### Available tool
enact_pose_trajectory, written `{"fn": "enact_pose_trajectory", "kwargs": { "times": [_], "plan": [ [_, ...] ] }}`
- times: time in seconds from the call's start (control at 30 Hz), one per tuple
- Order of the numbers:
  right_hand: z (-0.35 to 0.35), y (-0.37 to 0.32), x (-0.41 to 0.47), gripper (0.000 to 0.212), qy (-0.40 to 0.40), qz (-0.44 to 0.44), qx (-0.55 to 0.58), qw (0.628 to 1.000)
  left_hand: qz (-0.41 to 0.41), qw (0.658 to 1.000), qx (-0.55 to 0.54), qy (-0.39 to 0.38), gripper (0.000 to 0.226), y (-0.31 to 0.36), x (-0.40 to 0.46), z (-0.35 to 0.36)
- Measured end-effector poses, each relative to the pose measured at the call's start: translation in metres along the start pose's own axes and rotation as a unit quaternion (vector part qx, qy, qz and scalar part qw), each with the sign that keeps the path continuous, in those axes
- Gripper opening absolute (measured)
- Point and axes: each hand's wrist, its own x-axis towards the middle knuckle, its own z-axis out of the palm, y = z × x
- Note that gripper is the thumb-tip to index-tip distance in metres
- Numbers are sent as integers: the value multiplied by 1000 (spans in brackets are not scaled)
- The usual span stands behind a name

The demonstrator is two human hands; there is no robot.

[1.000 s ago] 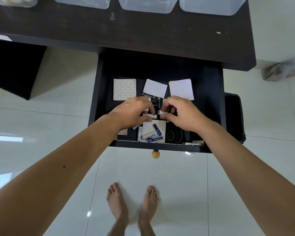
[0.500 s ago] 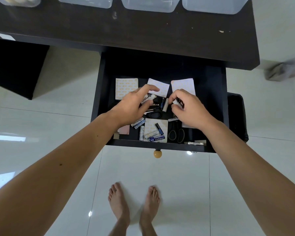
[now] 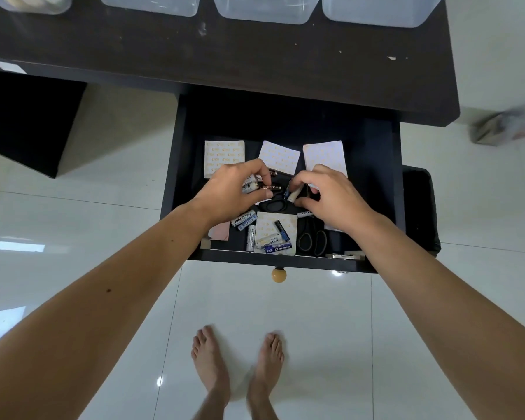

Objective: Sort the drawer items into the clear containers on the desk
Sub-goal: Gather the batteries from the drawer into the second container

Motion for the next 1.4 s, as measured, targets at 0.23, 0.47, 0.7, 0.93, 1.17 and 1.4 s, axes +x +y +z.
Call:
{"fn": "enact_pose_trajectory", "kwargs": {
  "times": [0.23, 0.47, 0.7, 0.93, 1.17, 1.4],
  "plan": [
    [-1, -4, -1, 12, -2, -31, 15, 999, -32, 997, 66, -12, 28, -2, 5, 5],
    [-5, -7, -5, 13, 0, -4, 71, 997, -30, 992, 120, -8, 21, 2, 7, 8],
    [-3, -4, -2, 22, 15, -10, 82, 996, 29, 999, 29, -8, 17, 1, 4, 5],
    [-3, -5, -3, 10, 14, 21, 111, 993, 11, 999, -15, -26, 19, 3, 4, 6],
    [-1, -2, -1, 6, 19, 18, 128, 991, -2, 996, -76, -38, 17, 5, -1, -2],
    [-10, -1, 15, 21, -21, -33, -5, 999, -15, 995, -94, 7, 17, 4, -3, -7]
  ]
}}
